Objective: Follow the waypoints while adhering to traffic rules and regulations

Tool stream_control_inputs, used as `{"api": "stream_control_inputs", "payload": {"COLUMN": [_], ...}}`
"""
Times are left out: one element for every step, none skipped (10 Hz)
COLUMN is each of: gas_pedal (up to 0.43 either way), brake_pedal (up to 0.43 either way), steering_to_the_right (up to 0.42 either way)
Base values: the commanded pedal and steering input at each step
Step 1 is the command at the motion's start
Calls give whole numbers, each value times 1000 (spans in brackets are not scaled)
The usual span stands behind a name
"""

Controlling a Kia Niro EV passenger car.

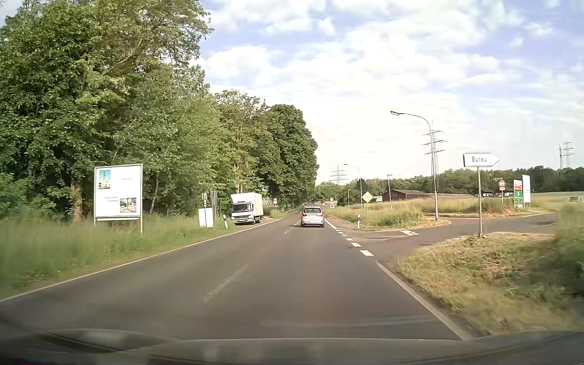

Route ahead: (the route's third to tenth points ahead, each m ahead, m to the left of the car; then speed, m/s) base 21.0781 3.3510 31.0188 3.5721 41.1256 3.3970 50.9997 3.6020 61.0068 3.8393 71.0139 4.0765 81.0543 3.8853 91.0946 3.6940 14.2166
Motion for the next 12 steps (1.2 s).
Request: {"api": "stream_control_inputs", "payload": {"gas_pedal": [28, 28, 28, 28, 28, 28, 28, 39, 39, 39, 47, 47], "brake_pedal": [30, 24, 30, 30, 30, 30, 30, 30, 30, 30, 30, 30], "steering_to_the_right": [0, 0, 0, 0, 0, 0, 0, 0, 0, 0, 0, 0]}}
